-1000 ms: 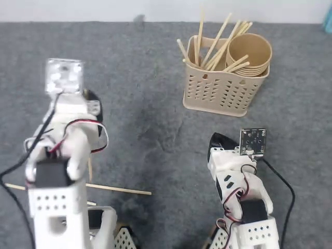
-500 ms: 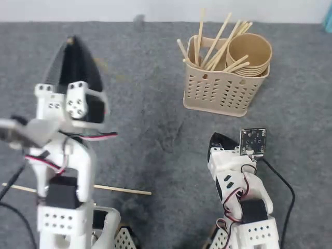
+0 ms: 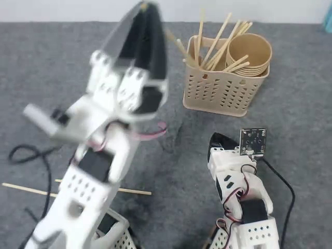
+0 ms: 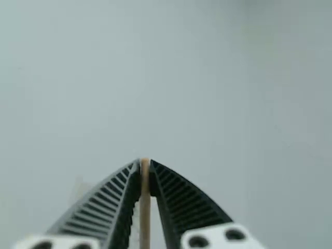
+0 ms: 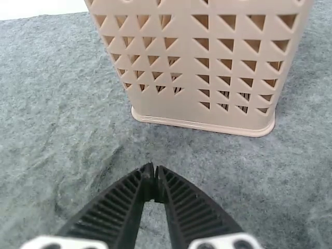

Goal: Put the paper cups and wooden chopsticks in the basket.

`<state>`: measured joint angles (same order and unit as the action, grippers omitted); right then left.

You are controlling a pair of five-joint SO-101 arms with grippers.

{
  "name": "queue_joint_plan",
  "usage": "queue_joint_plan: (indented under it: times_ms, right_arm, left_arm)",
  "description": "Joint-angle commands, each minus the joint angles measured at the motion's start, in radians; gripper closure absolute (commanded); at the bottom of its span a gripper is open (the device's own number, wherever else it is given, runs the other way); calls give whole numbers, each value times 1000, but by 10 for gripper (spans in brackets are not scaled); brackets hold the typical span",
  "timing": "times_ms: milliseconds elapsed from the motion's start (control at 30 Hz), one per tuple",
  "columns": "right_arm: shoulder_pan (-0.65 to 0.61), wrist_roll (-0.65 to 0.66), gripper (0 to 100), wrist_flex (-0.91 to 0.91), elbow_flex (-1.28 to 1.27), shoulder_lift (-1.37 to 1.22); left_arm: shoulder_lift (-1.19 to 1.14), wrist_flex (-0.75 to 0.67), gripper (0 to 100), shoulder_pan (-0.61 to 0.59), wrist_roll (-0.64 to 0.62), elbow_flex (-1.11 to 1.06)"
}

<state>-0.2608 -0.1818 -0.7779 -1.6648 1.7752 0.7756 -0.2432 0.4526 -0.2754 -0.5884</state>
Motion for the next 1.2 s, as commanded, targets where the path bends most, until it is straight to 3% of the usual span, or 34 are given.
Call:
queue_joint_plan:
  times_ms: [0,233,333,467,633,867,1033,1167]
  right_arm:
    - [4,18,986,-7,-21,-5]
    - [4,18,986,-7,-21,-5]
    - [4,18,986,-7,-21,-5]
    - [4,18,986,-7,-21,-5]
    - [4,18,986,-7,-21,-4]
    - [4,18,986,-7,-21,-1]
    - [4,18,986,-7,-21,-1]
    - [4,18,986,-7,-21,-1]
  left_arm:
    - [-199,-20,987,5,11,156]
    - [-496,-38,987,-2,17,343]
    - [-577,-133,987,-14,17,351]
    - [-646,-158,987,-35,17,338]
    - [-667,-244,987,-58,17,260]
    - [-658,-261,987,-51,17,104]
    - [-658,-402,987,-41,17,-39]
    - [-658,-417,987,-15,17,-136]
